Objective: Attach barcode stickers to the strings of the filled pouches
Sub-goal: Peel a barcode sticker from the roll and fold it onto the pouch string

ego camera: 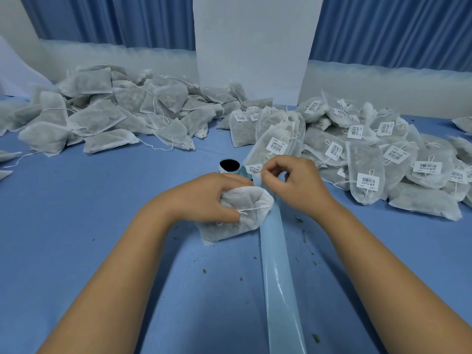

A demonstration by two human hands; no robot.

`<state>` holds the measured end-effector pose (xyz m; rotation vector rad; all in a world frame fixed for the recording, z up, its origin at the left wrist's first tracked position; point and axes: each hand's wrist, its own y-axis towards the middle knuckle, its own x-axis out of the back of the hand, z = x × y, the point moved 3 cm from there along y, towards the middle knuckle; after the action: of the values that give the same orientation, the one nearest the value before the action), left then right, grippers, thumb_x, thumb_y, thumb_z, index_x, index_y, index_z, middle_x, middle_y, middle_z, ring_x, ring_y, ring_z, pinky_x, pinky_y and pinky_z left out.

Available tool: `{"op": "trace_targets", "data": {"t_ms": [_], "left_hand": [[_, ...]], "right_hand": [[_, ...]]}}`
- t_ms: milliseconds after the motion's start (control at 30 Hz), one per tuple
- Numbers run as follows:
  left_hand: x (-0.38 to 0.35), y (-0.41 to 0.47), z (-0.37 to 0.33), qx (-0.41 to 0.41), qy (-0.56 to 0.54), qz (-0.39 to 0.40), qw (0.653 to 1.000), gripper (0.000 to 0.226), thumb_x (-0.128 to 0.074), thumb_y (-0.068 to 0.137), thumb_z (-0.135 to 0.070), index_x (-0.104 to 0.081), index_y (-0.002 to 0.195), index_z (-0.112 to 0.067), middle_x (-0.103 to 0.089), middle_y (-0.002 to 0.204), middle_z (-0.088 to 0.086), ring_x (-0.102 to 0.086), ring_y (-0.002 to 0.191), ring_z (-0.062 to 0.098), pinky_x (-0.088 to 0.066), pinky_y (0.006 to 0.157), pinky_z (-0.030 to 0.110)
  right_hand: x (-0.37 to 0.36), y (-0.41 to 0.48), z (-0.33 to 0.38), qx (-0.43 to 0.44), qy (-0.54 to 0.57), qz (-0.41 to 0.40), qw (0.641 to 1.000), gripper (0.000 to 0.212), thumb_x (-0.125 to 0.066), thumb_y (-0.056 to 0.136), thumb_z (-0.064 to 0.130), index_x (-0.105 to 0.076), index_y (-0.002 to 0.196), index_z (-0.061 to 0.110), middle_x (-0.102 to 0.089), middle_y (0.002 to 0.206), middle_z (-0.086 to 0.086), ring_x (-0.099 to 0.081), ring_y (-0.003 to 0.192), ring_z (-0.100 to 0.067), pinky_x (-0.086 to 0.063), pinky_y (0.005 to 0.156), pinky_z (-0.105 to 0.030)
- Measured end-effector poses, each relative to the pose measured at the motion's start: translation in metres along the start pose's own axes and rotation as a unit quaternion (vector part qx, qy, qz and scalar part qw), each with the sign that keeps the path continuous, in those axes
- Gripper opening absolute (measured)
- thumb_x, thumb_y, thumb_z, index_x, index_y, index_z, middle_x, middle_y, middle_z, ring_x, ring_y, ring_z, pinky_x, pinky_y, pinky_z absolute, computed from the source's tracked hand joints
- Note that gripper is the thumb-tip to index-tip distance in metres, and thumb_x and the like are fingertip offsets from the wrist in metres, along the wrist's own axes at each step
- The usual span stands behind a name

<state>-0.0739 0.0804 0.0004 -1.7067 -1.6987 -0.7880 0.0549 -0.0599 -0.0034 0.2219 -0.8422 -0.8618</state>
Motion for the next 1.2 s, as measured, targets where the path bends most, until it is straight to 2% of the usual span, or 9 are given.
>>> {"op": "trace_targets", "data": {"t_ms": [100,200,267,400,500,700,833,1033,1200], "left_hand": [[0.001,-0.001,0.000,-0.001,-0.010,-0.001,1.000,0.052,-0.061,0.066,-0.026,-0.068,0.118,-0.029,-0.059,0.115,-0.031,-0.051,0.112,-0.004,-0.038,0.083,0.002],[0.002,-0.001,-0.001,0.000,-0.015,0.002,1.000,0.047,-0.065,0.070,-0.022,-0.064,0.110,-0.047,-0.056,0.108,-0.047,-0.050,0.110,-0.016,-0.035,0.083,-0.004],[0.002,-0.001,-0.001,-0.001,-0.014,0.004,1.000,0.049,-0.067,0.072,-0.017,-0.062,0.109,-0.049,-0.059,0.112,-0.040,-0.050,0.107,-0.020,-0.035,0.083,-0.004],[0.002,0.000,0.000,-0.009,-0.011,0.004,1.000,0.046,-0.069,0.074,-0.010,-0.069,0.116,-0.028,-0.062,0.119,-0.024,-0.050,0.113,-0.008,-0.037,0.085,-0.001],[0.002,-0.001,-0.002,-0.006,-0.006,0.010,1.000,0.050,-0.062,0.067,-0.021,-0.069,0.116,-0.026,-0.063,0.122,-0.019,-0.055,0.112,-0.001,-0.043,0.089,0.011],[0.003,-0.001,0.000,0.000,-0.015,0.022,1.000,0.048,-0.065,0.070,-0.017,-0.068,0.114,-0.035,-0.062,0.121,-0.030,-0.052,0.114,-0.011,-0.039,0.089,0.002],[0.003,-0.001,0.000,0.002,-0.007,0.019,1.000,0.052,-0.059,0.066,-0.023,-0.069,0.116,-0.027,-0.064,0.123,-0.018,-0.056,0.114,0.000,-0.043,0.094,0.017],[0.002,-0.001,0.001,0.001,0.000,0.019,1.000,0.050,-0.057,0.066,-0.024,-0.069,0.114,-0.020,-0.067,0.121,-0.007,-0.059,0.113,0.011,-0.045,0.093,0.027],[0.002,-0.001,0.001,0.008,-0.008,0.022,1.000,0.051,-0.058,0.065,-0.026,-0.070,0.115,-0.022,-0.067,0.121,-0.013,-0.059,0.112,0.004,-0.045,0.092,0.021]], "right_hand": [[-0.001,0.002,-0.003,-0.024,0.029,-0.014,0.999,0.019,-0.066,0.083,0.008,-0.067,0.072,0.023,-0.063,0.063,0.023,-0.057,0.062,0.005,-0.039,0.059,-0.005],[-0.001,0.004,-0.006,-0.046,0.044,-0.025,0.998,0.020,-0.065,0.083,0.008,-0.066,0.072,0.024,-0.064,0.065,0.021,-0.058,0.065,0.004,-0.041,0.062,-0.007],[-0.001,0.004,-0.007,-0.056,0.053,-0.025,0.997,0.021,-0.063,0.085,0.009,-0.064,0.072,0.025,-0.065,0.067,0.016,-0.059,0.067,0.001,-0.042,0.062,-0.009],[0.000,0.005,-0.005,-0.060,0.049,-0.020,0.997,0.022,-0.061,0.087,0.009,-0.061,0.073,0.026,-0.064,0.070,0.012,-0.056,0.064,0.002,-0.041,0.061,-0.009],[0.000,0.005,-0.004,-0.066,0.047,-0.021,0.996,0.022,-0.059,0.089,0.009,-0.060,0.074,0.025,-0.062,0.069,0.012,-0.053,0.061,0.002,-0.041,0.059,-0.009],[0.001,0.004,-0.005,-0.073,0.036,-0.023,0.996,0.021,-0.058,0.091,0.011,-0.058,0.075,0.025,-0.061,0.063,0.015,-0.051,0.057,0.004,-0.040,0.056,-0.008],[0.002,0.005,-0.007,-0.075,0.026,-0.030,0.996,0.013,-0.055,0.093,0.012,-0.058,0.080,0.016,-0.052,0.051,0.016,-0.044,0.052,-0.002,-0.038,0.054,-0.012],[0.003,0.006,-0.008,-0.094,0.038,-0.035,0.994,0.014,-0.053,0.096,0.013,-0.056,0.082,0.012,-0.049,0.057,0.001,-0.039,0.053,-0.005,-0.037,0.054,-0.016],[0.007,0.007,-0.011,-0.153,0.084,-0.045,0.984,0.011,-0.049,0.095,0.010,-0.056,0.088,0.006,-0.063,0.086,-0.030,-0.052,0.071,-0.024,-0.051,0.081,-0.053]]}}
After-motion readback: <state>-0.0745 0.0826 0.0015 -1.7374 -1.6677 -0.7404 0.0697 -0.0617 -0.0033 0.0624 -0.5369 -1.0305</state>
